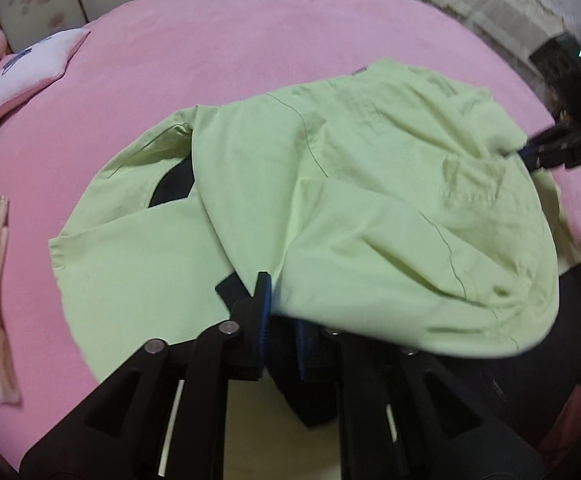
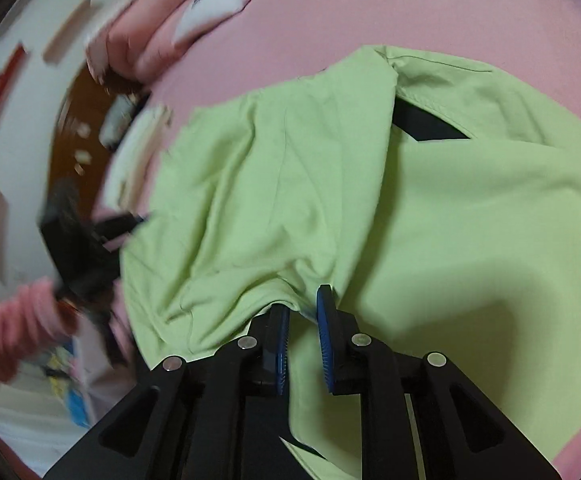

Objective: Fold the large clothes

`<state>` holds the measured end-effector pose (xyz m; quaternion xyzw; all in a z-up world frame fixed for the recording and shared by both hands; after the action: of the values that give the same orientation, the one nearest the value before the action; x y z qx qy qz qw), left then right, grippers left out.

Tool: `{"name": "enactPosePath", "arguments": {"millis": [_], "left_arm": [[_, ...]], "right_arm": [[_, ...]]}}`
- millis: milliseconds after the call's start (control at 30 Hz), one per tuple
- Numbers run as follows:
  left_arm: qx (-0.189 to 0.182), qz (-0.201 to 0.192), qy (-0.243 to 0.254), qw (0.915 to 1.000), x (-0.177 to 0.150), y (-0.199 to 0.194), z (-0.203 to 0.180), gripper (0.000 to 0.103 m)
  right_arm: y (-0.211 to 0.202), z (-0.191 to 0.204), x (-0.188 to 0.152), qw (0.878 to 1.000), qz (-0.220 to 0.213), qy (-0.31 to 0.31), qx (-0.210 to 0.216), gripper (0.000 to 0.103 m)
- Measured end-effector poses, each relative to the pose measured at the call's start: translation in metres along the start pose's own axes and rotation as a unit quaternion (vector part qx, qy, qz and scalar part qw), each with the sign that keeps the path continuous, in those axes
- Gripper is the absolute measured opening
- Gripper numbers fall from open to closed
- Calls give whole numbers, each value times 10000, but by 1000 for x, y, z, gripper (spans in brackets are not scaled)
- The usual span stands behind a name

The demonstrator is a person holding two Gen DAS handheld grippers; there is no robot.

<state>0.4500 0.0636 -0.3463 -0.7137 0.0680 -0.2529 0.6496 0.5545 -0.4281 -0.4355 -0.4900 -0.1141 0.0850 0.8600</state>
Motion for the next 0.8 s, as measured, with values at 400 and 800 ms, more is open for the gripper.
{"name": "enactPosePath", "arguments": {"millis": [400, 800], "left_arm": [[193, -422, -1201, 9917, -24, -89, -18, 64], [415, 725, -2589, 9623, -2, 11, -57, 17]], "right_arm": [[-107, 42, 12, 9915, -1154, 353, 493, 61], [34, 46, -6, 9758, -694, 2019, 464, 5]]}}
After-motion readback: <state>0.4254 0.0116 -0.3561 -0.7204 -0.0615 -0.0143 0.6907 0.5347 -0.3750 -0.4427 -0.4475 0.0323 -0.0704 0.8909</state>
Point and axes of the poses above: each gripper's, at about its wrist camera, not at the fingertips, and y roughly the way its jaws point, z to its left, x to its top, the point moved 6 cm from there along y, roughly the way its jaws point, and after that the axes turned 8 degrees about z, right-handed, at the moved point
